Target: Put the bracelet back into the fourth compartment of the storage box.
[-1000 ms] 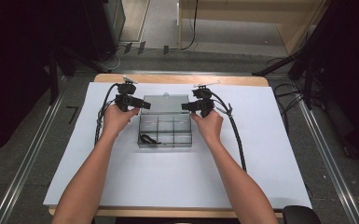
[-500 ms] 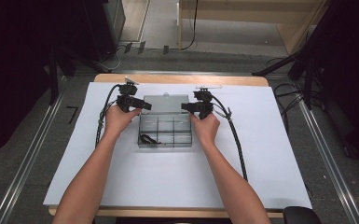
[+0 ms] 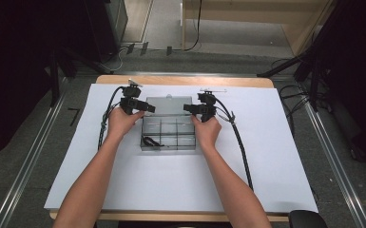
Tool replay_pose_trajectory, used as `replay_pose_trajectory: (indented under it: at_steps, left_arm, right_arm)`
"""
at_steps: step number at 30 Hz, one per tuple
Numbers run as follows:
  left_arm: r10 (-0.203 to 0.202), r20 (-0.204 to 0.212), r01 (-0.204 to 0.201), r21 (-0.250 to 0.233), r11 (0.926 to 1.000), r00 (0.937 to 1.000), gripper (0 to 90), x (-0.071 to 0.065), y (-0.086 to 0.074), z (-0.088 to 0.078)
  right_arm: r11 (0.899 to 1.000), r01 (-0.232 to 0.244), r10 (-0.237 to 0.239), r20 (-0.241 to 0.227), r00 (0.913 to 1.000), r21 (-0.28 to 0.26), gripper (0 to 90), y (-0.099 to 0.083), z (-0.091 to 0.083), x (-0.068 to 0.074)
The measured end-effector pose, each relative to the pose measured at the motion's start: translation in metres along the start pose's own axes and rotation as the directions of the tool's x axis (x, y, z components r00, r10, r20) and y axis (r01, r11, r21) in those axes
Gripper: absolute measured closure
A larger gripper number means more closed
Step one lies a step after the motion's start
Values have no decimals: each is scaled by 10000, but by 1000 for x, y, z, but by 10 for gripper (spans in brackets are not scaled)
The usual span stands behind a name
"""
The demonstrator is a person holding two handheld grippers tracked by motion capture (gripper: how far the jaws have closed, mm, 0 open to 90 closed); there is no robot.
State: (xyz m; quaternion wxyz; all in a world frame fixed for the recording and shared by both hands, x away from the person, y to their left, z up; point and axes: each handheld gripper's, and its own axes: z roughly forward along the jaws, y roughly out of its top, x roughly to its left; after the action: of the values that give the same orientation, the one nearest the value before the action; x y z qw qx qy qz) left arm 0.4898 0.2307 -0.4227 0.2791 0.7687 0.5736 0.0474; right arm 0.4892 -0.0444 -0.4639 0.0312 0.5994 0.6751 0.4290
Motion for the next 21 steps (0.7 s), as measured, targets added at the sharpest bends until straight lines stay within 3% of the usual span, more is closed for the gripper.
replay_pose_trajectory:
  at_steps: [4,11,16,21]
  left_arm:
    - [-54,20,54,-28,10000,10000,429,-1,0,1]
    - [-164,126,164,9,9999,9998,419,1,1,2]
    - [-183,124,183,3,9998,9998,415,1,1,2]
    - [-178,120,178,-11,9998,9998,416,1,1,2]
  right_arm:
    - [10000,5,-5,-5,10000,-18,512,-1,2,1]
    - [9991,-417,417,-157,9990,14,505,-1,4,-1]
    - [9927,-1170,1189,-714,9903,305,513,-1,7,-6]
    - [9939,-1096,1102,-638,9919,120,515,-2,6,-4]
